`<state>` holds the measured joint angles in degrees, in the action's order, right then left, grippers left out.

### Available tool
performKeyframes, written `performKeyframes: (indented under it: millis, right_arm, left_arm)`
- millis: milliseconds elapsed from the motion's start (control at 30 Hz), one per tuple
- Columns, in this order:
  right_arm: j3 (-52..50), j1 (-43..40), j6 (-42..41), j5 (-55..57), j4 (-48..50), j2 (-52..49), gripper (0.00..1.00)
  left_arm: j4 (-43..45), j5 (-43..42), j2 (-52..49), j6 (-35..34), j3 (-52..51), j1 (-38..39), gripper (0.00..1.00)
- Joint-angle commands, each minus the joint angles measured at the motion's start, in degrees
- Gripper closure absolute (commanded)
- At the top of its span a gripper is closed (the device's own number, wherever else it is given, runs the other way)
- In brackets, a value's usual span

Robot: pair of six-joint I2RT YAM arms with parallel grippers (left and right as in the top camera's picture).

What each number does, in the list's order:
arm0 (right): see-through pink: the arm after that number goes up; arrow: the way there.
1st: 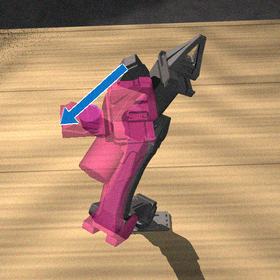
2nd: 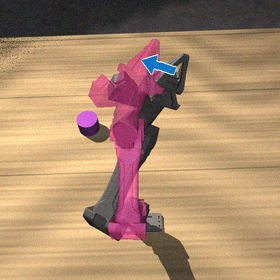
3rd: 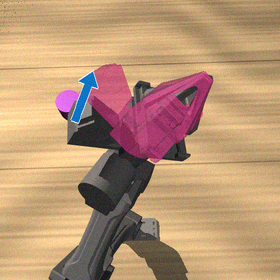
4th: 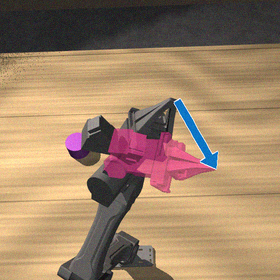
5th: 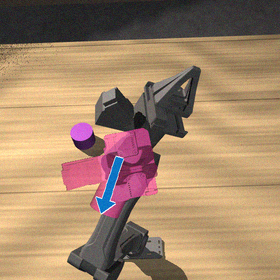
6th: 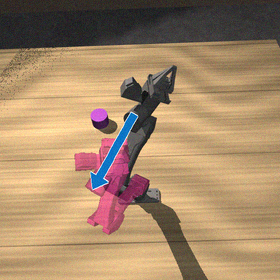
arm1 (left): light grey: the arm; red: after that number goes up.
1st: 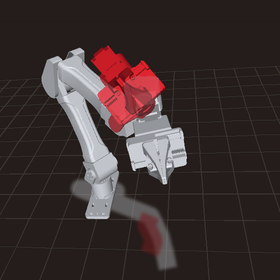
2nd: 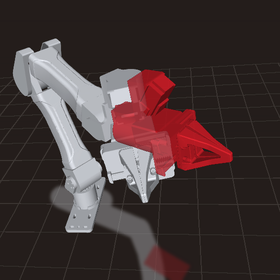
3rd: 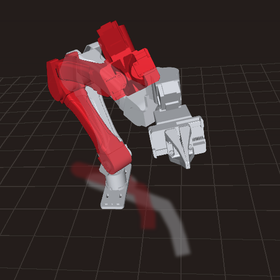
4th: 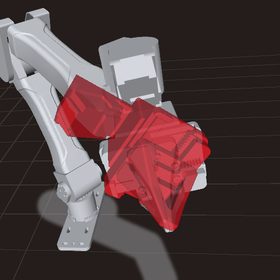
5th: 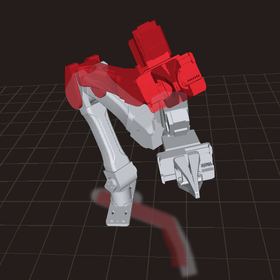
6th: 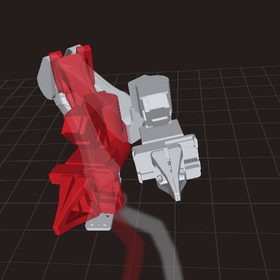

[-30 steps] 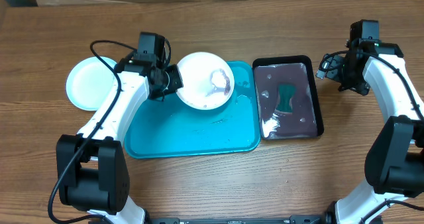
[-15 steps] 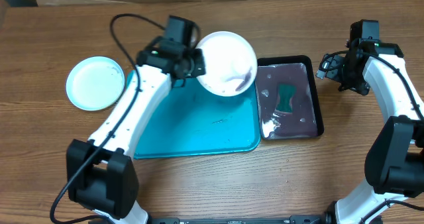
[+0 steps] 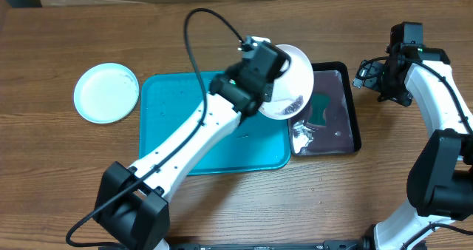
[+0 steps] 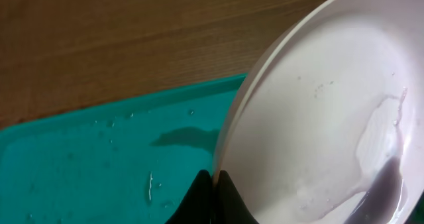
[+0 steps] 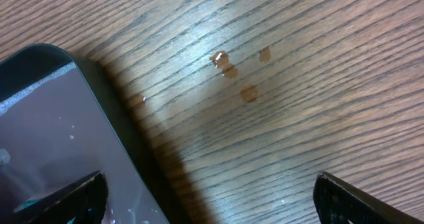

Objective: Clean dirty plates on tray and stack at the side
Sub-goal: 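Lift the white plate with the left gripper and tilt it over the black tray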

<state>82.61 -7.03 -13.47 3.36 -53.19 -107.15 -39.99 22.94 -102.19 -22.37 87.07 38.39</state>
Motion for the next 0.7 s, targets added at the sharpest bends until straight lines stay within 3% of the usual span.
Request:
performKeyframes:
  millis: [0, 367, 667]
  right_arm:
    - [1.0, 0.2, -0.2, -0.1, 0.2, 0.7, 0.0]
    - [1.0, 0.2, -0.2, -0.1, 0.2, 0.7, 0.0]
    - [1.0, 0.2, -0.2, 0.0, 0.2, 0.7, 0.0]
  left_arm:
    - [1.2, 7.8, 1.2, 3.3, 1.9, 3.0, 0.96]
    - [6.6, 15.4, 1.2, 10.4, 1.9, 8.9, 0.96]
    - [13.3, 24.5, 1.2, 20.2, 1.9, 13.3, 0.96]
